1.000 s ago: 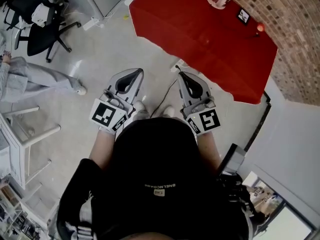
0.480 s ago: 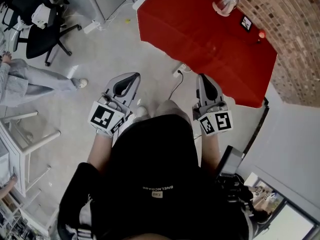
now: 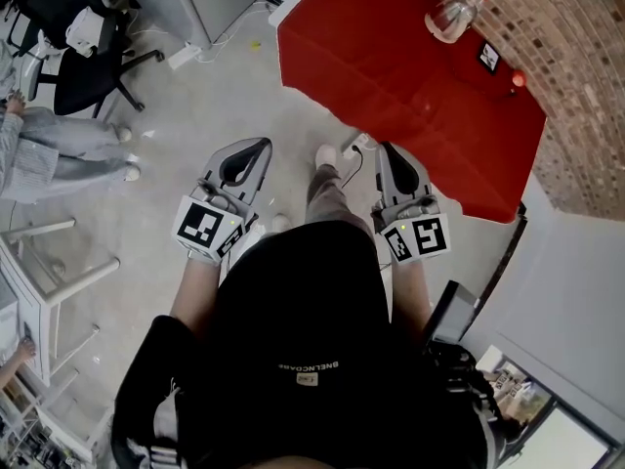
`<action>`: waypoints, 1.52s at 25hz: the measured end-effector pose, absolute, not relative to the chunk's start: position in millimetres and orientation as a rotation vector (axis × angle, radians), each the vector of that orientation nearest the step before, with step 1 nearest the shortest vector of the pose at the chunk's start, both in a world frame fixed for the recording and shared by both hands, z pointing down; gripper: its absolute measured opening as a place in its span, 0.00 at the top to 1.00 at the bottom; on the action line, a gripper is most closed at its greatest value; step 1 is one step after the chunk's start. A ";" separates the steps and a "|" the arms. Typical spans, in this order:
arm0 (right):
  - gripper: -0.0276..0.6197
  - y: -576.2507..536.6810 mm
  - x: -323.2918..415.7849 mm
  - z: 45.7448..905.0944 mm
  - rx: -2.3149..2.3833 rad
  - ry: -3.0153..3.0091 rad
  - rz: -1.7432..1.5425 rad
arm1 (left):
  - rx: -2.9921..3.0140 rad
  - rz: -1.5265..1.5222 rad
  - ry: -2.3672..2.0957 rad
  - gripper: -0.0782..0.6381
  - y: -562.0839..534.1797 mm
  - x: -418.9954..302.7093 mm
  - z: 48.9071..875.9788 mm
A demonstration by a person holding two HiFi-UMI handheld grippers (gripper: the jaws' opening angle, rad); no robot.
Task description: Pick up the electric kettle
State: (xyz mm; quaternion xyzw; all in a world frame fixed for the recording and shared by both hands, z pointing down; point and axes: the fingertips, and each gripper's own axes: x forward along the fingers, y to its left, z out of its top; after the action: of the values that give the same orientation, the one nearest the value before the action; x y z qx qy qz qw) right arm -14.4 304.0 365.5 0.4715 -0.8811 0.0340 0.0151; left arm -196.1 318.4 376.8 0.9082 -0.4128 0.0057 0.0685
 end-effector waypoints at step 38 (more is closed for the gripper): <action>0.95 -4.1 84.0 393.1 1.294 -2.796 0.289 | 2.600 0.143 -1.326 0.88 34.1 -86.8 402.0</action>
State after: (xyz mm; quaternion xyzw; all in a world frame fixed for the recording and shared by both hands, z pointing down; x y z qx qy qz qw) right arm 84.0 -4.1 393.1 0.4180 -0.9033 0.0933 0.0238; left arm -86.8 34.1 402.0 0.8844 -0.4510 0.0485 0.1096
